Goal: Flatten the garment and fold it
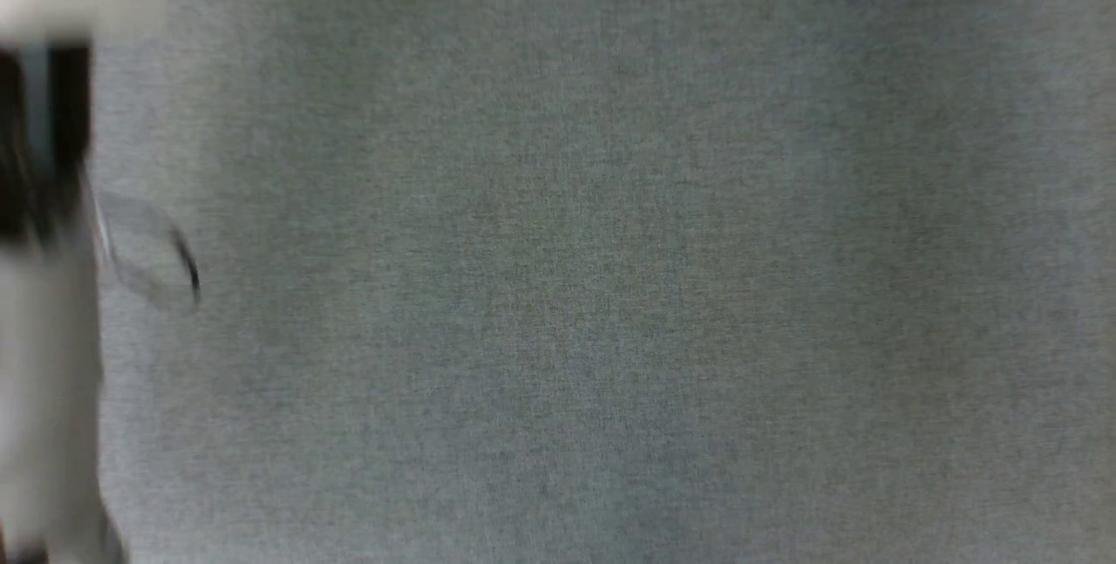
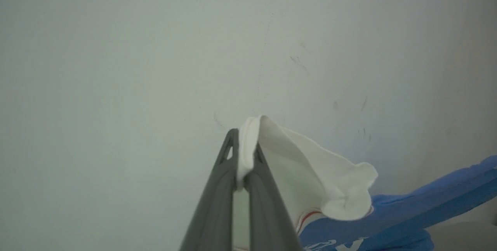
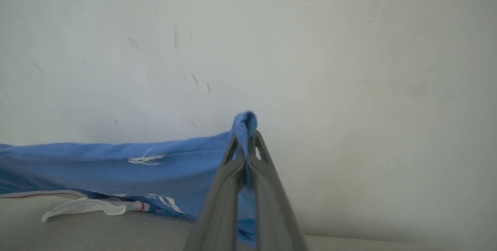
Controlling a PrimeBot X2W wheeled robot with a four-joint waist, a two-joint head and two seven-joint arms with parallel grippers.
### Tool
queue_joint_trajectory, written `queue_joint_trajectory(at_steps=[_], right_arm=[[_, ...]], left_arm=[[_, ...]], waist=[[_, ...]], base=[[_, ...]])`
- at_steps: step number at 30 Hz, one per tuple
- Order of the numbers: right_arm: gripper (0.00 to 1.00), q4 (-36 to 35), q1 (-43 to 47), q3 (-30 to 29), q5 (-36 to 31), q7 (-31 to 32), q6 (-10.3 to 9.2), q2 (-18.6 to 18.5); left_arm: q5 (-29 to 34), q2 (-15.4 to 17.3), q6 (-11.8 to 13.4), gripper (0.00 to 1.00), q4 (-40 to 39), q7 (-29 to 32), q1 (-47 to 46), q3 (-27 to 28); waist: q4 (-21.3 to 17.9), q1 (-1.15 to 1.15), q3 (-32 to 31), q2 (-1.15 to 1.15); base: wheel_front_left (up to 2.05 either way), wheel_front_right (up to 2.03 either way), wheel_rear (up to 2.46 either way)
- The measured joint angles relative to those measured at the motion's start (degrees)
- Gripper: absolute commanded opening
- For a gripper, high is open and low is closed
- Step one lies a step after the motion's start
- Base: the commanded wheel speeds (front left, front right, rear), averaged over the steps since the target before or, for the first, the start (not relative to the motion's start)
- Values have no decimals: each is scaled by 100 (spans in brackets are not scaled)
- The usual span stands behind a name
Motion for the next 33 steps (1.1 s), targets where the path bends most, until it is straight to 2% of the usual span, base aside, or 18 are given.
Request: queue_joint_trajectory(at_steps=[5, 10, 14, 20, 26, 33], right_arm=[[0, -835, 1515, -433, 176, 137, 0, 248], [0, -1265, 2802, -495, 209, 188, 0, 624], [0, -1241, 3626, -476, 202, 301, 0, 815], [0, -954, 4599, -323, 258, 800, 0, 776], [0, -450, 5489, -500, 126, 1300, 0, 730], [0, -227, 6150, -739, 121, 1937, 0, 834]], left_arm=[[-147, 102, 258, 0, -1083, 227, 1751, 204], [-290, 133, 457, 0, -1419, 483, 3334, 253], [-437, 185, 469, 0, -1371, 699, 4396, 205], [-793, 163, 449, 0, -1017, 1015, 5588, 3], [-973, 108, 402, 0, -461, 1184, 6280, -241], [-1695, 147, 294, 0, -231, 2047, 6980, -370]], waist=[[28, 0, -351, 0], [28, -1, -732, 0], [0, -1, -1054, 0], [-35, 0, -1564, 0], [-28, 0, -2048, 0], [3, 0, -2507, 0]], base=[[0, 0, 0], [0, 0, 0], [0, 0, 0], [0, 0, 0], [0, 0, 0], [0, 0, 0]])
